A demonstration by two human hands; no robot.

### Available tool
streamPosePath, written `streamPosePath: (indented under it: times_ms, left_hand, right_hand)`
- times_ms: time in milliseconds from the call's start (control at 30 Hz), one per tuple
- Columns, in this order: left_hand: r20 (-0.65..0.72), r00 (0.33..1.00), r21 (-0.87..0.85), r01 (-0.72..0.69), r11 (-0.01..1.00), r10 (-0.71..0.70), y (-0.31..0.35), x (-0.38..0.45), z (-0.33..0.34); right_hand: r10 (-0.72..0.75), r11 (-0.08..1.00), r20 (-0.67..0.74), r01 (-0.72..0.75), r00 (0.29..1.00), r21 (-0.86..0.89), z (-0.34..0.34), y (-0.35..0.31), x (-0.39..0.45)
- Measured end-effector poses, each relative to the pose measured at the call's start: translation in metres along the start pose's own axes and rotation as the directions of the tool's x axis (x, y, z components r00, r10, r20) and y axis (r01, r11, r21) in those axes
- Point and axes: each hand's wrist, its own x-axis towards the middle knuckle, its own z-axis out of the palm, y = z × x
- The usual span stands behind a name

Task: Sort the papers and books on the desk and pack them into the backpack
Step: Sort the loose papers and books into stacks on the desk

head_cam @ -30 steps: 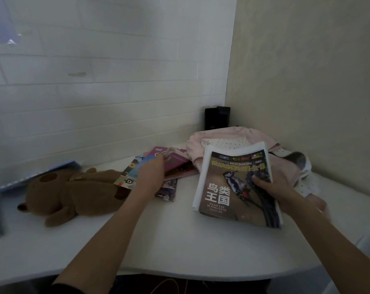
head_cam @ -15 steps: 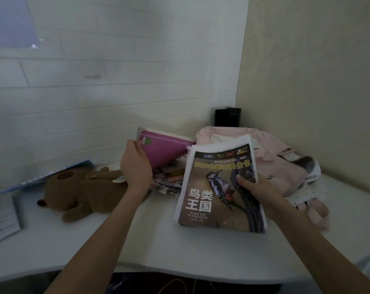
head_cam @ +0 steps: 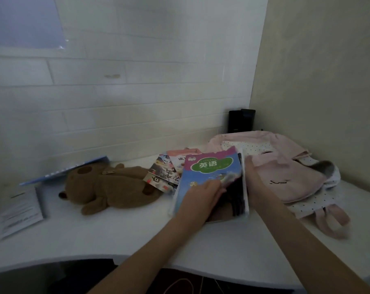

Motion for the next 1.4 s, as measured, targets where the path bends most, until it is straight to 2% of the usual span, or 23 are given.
streamPosePath:
  times_ms: [100, 167, 200, 233, 300, 333, 367, 400, 433, 467, 500, 533, 633, 700, 767, 867, 1000, 1100, 1167, 1233, 1300, 1367, 1400]
  left_hand:
    - [-0.001, 0.982, 0.009, -0.186, 0.982, 0.186, -0.009, -0.008, 0.014]
    - [0.082, 0.966, 0.029, -0.248, 0.968, 0.245, -0.016, -0.011, 0.010]
    - [0.127, 0.966, -0.003, -0.225, 0.974, 0.224, -0.019, -0.010, 0.003]
    - [0.160, 0.976, -0.066, -0.138, 0.988, 0.147, -0.019, -0.007, -0.007]
    - [0.159, 0.978, -0.199, 0.168, 0.966, -0.137, -0.029, -0.005, -0.024]
    - [0.126, 0.946, -0.246, 0.320, 0.915, -0.297, -0.036, -0.001, -0.032]
    - [0.132, 0.880, -0.303, 0.475, 0.826, -0.457, -0.042, 0.005, -0.043]
    - [0.201, 0.793, -0.398, 0.603, 0.692, -0.575, -0.047, 0.013, -0.053]
    - [0.313, 0.718, -0.508, 0.680, 0.529, -0.622, -0.050, 0.020, -0.061]
    - [0.420, 0.682, -0.604, 0.702, 0.376, -0.598, -0.051, 0.026, -0.067]
    - [0.482, 0.676, -0.668, 0.695, 0.265, -0.558, -0.050, 0.032, -0.071]
    - [0.496, 0.682, -0.699, 0.681, 0.218, -0.538, -0.048, 0.035, -0.072]
    - [0.439, 0.725, -0.681, 0.654, 0.329, -0.531, -0.040, 0.025, -0.065]
    - [0.477, 0.726, -0.658, 0.669, 0.347, -0.495, -0.039, 0.010, -0.054]
    - [0.516, 0.722, -0.682, 0.672, 0.290, -0.461, -0.037, 0.005, -0.052]
    - [0.501, 0.745, -0.728, 0.638, 0.251, -0.441, -0.036, 0.012, -0.053]
    - [0.558, 0.667, -0.723, 0.683, 0.106, -0.494, -0.036, 0.017, -0.047]
    - [0.607, 0.648, -0.701, 0.709, 0.073, -0.459, -0.032, 0.018, -0.048]
    - [0.676, 0.619, -0.651, 0.756, 0.070, -0.401, -0.033, 0.016, -0.055]
    - [0.772, 0.582, -0.601, 0.799, 0.005, -0.254, -0.039, 0.012, -0.067]
    - [0.783, 0.595, -0.622, 0.761, -0.185, -0.182, -0.052, 0.004, -0.075]
    - [0.786, 0.598, -0.606, 0.697, -0.384, -0.156, -0.074, -0.008, -0.081]
    - [0.801, 0.592, -0.563, 0.698, -0.442, -0.085, -0.086, -0.015, -0.085]
  right_hand:
    - [0.050, 0.984, -0.067, -0.061, 0.996, -0.168, -0.002, 0.007, 0.004]
    - [0.080, 0.957, -0.087, -0.101, 0.993, -0.271, -0.009, 0.010, -0.001]
    - [0.101, 0.953, -0.073, -0.117, 0.992, -0.280, -0.010, 0.009, -0.002]
    - [0.098, 0.955, -0.058, -0.111, 0.993, -0.276, -0.013, 0.008, -0.003]
    - [0.032, 0.977, 0.004, -0.030, 0.999, -0.211, -0.023, 0.002, -0.009]
    - [-0.022, 0.985, 0.044, 0.029, 0.999, -0.168, -0.024, -0.002, -0.013]
    - [-0.084, 0.988, 0.080, 0.094, 0.993, -0.122, -0.026, -0.007, -0.017]
    - [-0.143, 0.985, 0.112, 0.153, 0.983, -0.080, -0.026, -0.013, -0.023]
    - [-0.199, 0.977, 0.148, 0.208, 0.969, -0.045, -0.023, -0.019, -0.030]
    - [-0.254, 0.965, 0.184, 0.262, 0.949, -0.019, -0.021, -0.024, -0.035]
    - [-0.299, 0.951, 0.223, 0.308, 0.928, -0.009, -0.019, -0.028, -0.040]
    - [-0.327, 0.939, 0.252, 0.343, 0.911, -0.018, -0.018, -0.031, -0.044]
    - [-0.383, 0.909, 0.257, 0.411, 0.887, -0.063, -0.021, -0.028, -0.048]
    - [-0.425, 0.887, 0.261, 0.457, 0.867, -0.072, -0.025, -0.022, -0.050]
    - [-0.451, 0.869, 0.246, 0.485, 0.858, -0.098, -0.026, -0.020, -0.051]
    - [-0.475, 0.844, 0.233, 0.514, 0.849, -0.154, -0.026, -0.015, -0.049]
    - [-0.529, 0.801, 0.175, 0.557, 0.830, -0.218, -0.025, -0.008, -0.050]
    - [-0.561, 0.767, 0.109, 0.564, 0.821, -0.305, -0.022, -0.021, -0.048]
    - [-0.409, 0.813, 0.178, 0.446, 0.895, -0.374, -0.026, -0.036, -0.045]
    - [-0.095, 0.856, 0.278, 0.221, 0.956, -0.468, -0.033, -0.049, -0.044]
    - [0.135, 0.812, 0.345, 0.096, 0.929, -0.576, -0.038, -0.054, -0.044]
    - [0.263, 0.764, 0.419, 0.078, 0.869, -0.641, -0.037, -0.052, -0.040]
    - [0.333, 0.720, 0.435, 0.072, 0.837, -0.690, -0.035, -0.049, -0.038]
